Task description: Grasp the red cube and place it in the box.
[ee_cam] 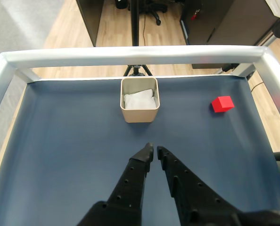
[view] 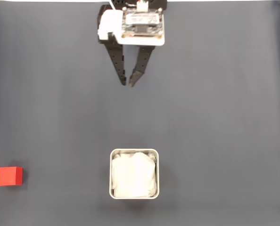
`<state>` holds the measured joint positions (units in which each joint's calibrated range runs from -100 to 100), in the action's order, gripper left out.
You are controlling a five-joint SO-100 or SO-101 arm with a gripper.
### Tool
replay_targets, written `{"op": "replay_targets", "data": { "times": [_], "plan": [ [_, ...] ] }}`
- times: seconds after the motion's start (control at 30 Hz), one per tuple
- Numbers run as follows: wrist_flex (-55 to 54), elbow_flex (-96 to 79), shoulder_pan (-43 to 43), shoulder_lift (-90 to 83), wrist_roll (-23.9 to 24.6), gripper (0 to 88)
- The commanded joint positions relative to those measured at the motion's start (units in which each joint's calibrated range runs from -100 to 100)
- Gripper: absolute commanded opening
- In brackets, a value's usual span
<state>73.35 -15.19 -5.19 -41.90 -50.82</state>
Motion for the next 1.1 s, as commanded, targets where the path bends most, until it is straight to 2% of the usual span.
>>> {"op": "replay_targets", "data": {
  "times": [0.0,0.57,0.8,1.07],
  "plan": [
    [1.9,6.0,-2.7,2.4,0.9,0.0],
    [0.2,15.4,-15.9,13.6,1.6,0.0],
    [-1.7,19.6,-18.9,19.5,1.7,0.2],
    [-8.8,20.8,-20.5,25.4,0.9,2.1]
  ]
}}
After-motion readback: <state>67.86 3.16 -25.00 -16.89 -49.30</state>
